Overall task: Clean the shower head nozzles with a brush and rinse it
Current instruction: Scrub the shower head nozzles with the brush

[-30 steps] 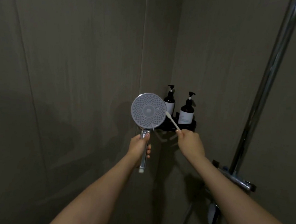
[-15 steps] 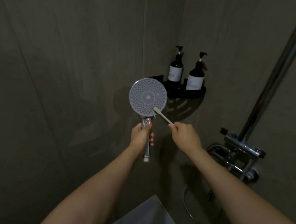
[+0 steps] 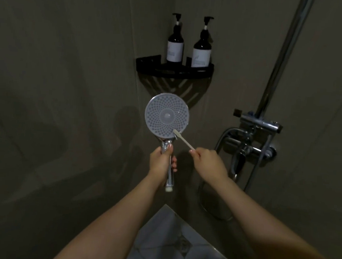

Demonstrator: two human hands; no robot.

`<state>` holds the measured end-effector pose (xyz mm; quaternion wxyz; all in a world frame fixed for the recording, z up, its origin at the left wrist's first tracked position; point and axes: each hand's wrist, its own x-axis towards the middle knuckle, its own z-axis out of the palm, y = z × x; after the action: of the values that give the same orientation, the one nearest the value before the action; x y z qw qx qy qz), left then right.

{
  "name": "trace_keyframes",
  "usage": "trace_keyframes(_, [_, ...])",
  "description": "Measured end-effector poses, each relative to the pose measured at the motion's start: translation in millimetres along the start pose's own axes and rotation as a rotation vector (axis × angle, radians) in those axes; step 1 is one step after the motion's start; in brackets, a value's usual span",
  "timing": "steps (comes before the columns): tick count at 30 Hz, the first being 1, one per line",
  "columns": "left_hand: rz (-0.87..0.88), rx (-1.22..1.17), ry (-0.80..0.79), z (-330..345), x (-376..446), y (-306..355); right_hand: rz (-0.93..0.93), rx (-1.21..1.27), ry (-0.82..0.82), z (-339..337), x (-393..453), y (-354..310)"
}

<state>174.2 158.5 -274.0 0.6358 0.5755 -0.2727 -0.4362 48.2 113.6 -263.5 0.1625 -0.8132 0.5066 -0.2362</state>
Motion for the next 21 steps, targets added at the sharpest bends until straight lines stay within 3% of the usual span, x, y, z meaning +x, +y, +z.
trace_keyframes(13, [0.042,-0.057,-0.129,31.9,61.2,-168.1,0.06,-0.072,0.099,103.2,-8.6,130.2])
trace_keyframes(17, [0.073,-0.092,-0.188,38.5,75.5,-219.1,0.027,-0.133,0.188,130.6,-13.6,164.7])
trace_keyframes(21, [0.101,-0.134,-0.183,40.7,84.7,-253.2,0.05,-0.175,0.388,131.4,-17.7,181.9])
